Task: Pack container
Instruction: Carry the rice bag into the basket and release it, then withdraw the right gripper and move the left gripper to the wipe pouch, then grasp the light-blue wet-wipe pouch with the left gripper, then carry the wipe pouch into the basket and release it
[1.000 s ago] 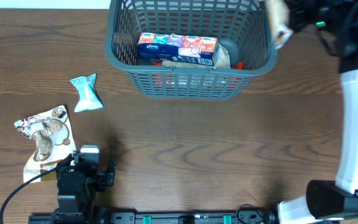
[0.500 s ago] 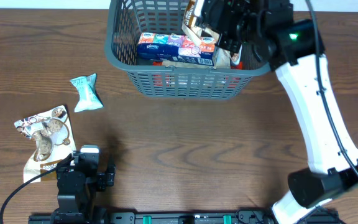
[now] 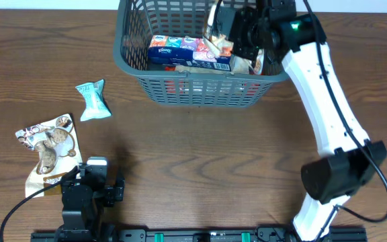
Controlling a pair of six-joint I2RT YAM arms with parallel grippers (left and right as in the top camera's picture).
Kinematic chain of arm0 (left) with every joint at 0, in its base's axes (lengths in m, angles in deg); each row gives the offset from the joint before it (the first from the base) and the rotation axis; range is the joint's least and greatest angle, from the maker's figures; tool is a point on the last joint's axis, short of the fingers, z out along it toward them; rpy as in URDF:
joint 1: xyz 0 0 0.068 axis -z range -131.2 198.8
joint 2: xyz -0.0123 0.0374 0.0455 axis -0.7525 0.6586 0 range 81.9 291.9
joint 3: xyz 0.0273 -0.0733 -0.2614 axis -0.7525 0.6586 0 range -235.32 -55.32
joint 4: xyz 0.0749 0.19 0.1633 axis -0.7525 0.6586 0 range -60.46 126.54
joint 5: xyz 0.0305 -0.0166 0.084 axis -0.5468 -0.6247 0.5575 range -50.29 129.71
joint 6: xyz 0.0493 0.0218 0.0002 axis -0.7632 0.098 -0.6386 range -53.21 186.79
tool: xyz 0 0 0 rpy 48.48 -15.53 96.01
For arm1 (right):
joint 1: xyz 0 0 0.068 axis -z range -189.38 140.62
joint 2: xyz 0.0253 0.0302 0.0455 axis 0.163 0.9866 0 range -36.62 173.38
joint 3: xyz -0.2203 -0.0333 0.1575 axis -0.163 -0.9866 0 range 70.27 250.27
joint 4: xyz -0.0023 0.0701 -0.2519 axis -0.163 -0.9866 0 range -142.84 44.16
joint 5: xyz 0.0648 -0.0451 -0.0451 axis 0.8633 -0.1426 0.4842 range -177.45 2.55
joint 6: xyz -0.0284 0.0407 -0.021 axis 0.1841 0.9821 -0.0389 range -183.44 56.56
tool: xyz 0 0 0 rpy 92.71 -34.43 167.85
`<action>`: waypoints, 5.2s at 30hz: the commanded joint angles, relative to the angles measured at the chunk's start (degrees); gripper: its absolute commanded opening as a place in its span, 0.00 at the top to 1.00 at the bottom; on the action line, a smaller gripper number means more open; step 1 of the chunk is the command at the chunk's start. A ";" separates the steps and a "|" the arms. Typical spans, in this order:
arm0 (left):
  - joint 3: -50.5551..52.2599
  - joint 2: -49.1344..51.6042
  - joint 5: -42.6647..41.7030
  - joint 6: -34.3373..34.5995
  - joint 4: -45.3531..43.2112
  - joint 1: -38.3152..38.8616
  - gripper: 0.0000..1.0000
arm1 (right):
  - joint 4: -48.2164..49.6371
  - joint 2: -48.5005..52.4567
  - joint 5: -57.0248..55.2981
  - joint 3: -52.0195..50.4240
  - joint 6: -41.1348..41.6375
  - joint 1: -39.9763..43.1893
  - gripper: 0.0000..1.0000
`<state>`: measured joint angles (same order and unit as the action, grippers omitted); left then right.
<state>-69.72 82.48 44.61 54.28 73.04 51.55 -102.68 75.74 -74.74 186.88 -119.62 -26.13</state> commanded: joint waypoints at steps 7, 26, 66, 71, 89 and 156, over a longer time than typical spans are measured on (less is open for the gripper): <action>-0.35 -0.35 0.04 -0.74 0.09 0.24 0.01 | -4.04 5.09 -0.50 1.25 -3.65 2.10 0.81; -0.37 -0.35 0.07 2.29 -5.33 0.24 0.01 | 3.58 -3.76 5.53 15.15 19.69 5.75 0.01; -71.60 77.42 -11.45 10.05 17.31 -7.19 0.01 | -2.99 -11.47 3.80 -39.58 50.99 41.94 0.01; -71.60 81.46 -11.82 10.91 17.18 -11.63 0.01 | 1.40 -11.47 3.80 -43.65 50.80 41.94 0.01; -71.60 100.28 -11.78 13.77 10.45 -12.33 0.01 | 3.93 -11.47 3.82 -44.44 50.14 41.90 0.01; -71.87 108.54 -7.28 17.53 3.74 -12.31 0.94 | 4.00 -11.47 3.80 -44.44 50.14 41.90 0.01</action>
<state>-140.53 198.15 37.10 71.50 76.65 39.48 -98.64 64.29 -71.57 142.82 -69.46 16.05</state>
